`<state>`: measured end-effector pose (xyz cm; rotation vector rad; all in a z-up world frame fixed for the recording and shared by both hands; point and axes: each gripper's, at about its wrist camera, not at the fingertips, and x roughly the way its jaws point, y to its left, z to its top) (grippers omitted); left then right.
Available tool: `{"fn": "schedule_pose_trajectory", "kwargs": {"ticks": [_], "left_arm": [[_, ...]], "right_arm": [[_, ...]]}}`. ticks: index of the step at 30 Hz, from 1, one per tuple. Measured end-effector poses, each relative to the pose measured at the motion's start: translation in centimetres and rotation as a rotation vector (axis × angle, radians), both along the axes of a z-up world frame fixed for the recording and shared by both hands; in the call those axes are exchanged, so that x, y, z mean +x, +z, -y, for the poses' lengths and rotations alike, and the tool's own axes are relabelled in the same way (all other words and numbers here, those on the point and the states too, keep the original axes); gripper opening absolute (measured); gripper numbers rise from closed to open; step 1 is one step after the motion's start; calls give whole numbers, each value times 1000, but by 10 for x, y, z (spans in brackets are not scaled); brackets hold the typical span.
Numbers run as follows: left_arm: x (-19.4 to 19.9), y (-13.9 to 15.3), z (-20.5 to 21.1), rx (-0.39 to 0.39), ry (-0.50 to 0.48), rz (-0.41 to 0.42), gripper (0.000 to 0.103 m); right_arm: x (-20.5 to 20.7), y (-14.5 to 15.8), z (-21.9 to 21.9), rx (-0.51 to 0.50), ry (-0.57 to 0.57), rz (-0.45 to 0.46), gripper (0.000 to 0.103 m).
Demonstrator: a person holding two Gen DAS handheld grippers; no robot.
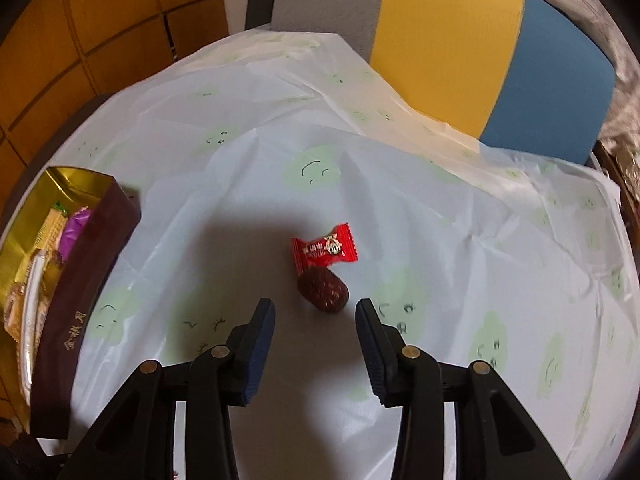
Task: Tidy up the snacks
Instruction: 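Grasp the dark red date with the right tool while left tool holds the white bar, then lift the date with the right tool while left tool holds the white bar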
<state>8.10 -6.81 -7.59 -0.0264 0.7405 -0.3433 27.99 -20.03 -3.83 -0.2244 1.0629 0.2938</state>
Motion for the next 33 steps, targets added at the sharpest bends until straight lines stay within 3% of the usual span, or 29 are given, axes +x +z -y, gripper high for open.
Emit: {"fn": "schedule_pose_trajectory", "kwargs": {"ticks": [9, 12, 14, 22, 33], "left_arm": [[1, 0, -2, -6, 0, -3, 30], [1, -1, -2, -8, -1, -2, 30], [2, -1, -2, -9, -1, -2, 30], [1, -1, -1, 0, -2, 4, 30], [-1, -2, 7, 40, -2, 17, 30]], "right_arm": [[17, -17, -18, -95, 77, -6, 43], [18, -27, -20, -156, 74, -22, 24], [13, -25, -15, -114, 67, -16, 24], [-43, -13, 22, 5, 49, -89, 24], [-128, -29, 72, 17, 34, -183, 24]]}}
